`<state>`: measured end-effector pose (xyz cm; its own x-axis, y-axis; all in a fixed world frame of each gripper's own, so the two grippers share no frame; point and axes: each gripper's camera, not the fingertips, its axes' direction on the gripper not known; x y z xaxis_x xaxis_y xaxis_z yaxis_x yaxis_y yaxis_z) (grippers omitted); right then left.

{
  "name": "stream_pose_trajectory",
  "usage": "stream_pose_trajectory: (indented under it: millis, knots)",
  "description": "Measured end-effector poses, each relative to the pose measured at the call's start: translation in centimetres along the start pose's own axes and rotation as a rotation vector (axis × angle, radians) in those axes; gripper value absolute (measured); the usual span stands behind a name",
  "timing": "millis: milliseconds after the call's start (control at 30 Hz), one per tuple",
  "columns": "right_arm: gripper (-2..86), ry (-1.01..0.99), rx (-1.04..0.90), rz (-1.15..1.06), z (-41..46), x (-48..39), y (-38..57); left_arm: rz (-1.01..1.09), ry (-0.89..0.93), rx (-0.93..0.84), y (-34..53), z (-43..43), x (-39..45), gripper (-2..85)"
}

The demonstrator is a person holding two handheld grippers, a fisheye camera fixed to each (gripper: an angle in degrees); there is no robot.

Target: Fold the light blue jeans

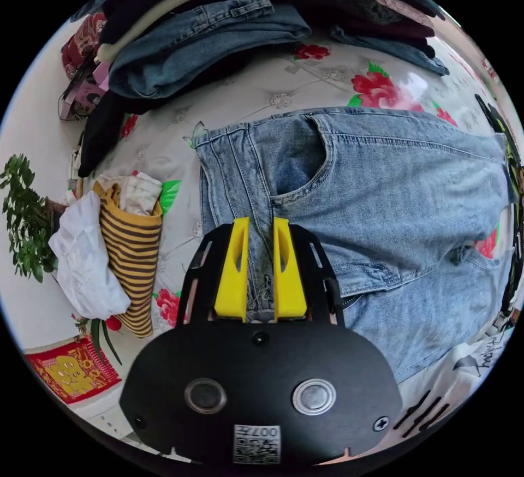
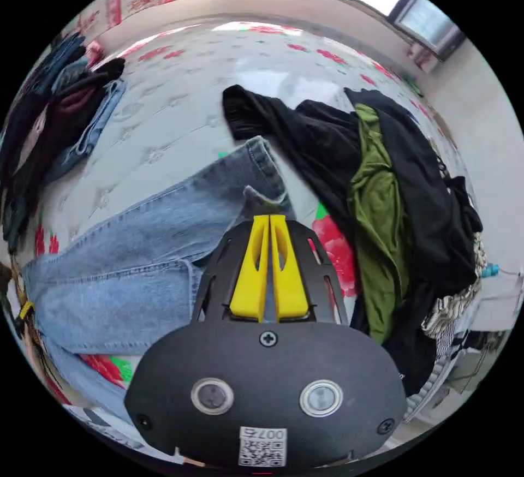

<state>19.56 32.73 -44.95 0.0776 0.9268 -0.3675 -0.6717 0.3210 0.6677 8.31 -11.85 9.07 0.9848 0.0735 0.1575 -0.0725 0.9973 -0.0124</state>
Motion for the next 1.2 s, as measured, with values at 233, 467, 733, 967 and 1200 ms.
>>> stream_pose_trajectory:
  millis: [233, 467, 733, 967, 1200]
  knots:
    - [-0.1, -0.365, 0.093, 0.05, -2.4, 5.4, 3.1, -0.147, 0.093, 0.062, 1.7, -0.5, -2.7, 6.1]
    - [1.6, -0.611, 0.044, -0.236, -5.1, -2.2, 16.2, -0.304, 0.166, 0.197, 10.6, -7.6, -6.9, 6.5]
    - [3.9, -0.541, -0.132, -0.421, -6.5, -6.7, 29.2, -0.446, 0.337, 0.12, 26.6, -9.6, -10.1, 11.1]
    - [4.4, -0.521, -0.216, -0.077, -6.5, -0.2, 35.9, -0.632, 0.325, 0.021, 35.5, -9.3, -11.4, 11.8]
    - [5.9, -0.725, -0.246, 0.669, -2.5, 10.9, 45.8, -0.709, 0.538, -0.027, 36.1, -7.6, -12.0, 13.8]
